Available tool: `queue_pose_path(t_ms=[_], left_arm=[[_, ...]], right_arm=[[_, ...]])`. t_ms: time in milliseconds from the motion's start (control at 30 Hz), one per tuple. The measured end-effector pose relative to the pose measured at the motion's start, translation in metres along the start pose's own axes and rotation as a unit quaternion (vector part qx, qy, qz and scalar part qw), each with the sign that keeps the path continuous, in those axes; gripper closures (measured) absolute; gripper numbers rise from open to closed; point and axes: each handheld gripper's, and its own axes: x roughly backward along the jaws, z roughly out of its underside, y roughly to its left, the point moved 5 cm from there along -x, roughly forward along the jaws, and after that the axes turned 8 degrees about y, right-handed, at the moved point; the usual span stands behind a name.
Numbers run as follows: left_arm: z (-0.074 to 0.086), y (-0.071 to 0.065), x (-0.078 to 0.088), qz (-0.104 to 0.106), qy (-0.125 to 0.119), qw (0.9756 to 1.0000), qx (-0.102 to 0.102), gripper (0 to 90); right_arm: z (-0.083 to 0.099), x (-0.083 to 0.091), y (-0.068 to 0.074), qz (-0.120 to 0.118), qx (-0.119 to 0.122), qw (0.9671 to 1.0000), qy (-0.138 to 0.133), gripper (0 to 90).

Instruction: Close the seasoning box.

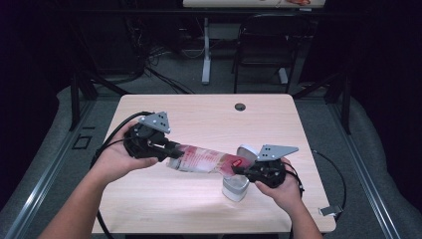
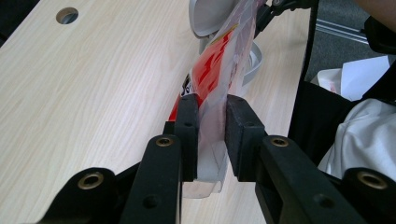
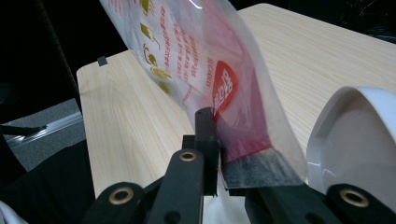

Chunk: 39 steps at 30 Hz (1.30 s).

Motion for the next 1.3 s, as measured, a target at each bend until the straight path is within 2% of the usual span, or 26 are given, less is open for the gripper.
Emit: queue_pose_path(t_ms=[1300], left_arm=[[-0.0051,-0.0010,0.0009,-0.001,-0.002,1.0000,-0.006,76.4]], right_arm=[[0.0016,-0.0016,-0.0007,0.003,0.000,1.0000,0.007,86.2]])
